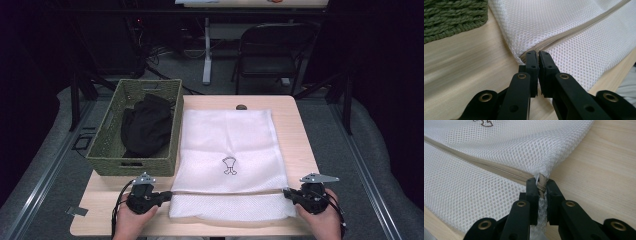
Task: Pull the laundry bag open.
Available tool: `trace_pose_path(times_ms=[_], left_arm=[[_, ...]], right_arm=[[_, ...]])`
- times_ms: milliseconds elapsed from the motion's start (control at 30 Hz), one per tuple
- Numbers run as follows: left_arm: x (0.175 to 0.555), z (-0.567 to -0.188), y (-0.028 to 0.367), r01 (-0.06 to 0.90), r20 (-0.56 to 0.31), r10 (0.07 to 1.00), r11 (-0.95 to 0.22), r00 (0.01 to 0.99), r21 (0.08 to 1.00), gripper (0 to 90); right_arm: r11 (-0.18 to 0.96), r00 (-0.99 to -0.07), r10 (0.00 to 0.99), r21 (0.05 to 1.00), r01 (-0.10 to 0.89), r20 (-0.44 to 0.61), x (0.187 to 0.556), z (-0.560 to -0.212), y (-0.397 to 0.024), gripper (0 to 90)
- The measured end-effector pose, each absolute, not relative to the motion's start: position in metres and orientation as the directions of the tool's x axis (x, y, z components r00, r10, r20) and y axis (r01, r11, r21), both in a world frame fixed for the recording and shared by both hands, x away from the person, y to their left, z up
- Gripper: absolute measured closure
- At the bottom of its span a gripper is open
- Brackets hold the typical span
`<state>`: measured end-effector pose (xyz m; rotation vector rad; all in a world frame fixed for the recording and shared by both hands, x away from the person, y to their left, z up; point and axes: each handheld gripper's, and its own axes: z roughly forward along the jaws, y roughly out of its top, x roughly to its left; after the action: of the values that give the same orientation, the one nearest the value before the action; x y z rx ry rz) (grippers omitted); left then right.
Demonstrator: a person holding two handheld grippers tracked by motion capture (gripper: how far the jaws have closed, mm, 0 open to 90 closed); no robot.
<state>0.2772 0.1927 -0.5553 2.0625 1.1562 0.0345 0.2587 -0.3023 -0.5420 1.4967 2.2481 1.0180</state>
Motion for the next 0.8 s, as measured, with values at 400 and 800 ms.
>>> trace_pose_path(times_ms=[400,800], left_arm=[[0.279,-0.560,0.190,0.732,-0.290,0.761,-0.330,0.580,0.596,87.0],[0.281,-0.563,0.184,0.727,-0.273,0.762,-0.347,0.586,0.592,84.6]], right_arm=[[0.269,-0.451,0.876,0.601,0.752,0.173,0.263,-0.555,-0.295,81.0],[0.258,-0.435,0.883,0.588,0.767,0.180,0.264,-0.558,-0.299,80.0]])
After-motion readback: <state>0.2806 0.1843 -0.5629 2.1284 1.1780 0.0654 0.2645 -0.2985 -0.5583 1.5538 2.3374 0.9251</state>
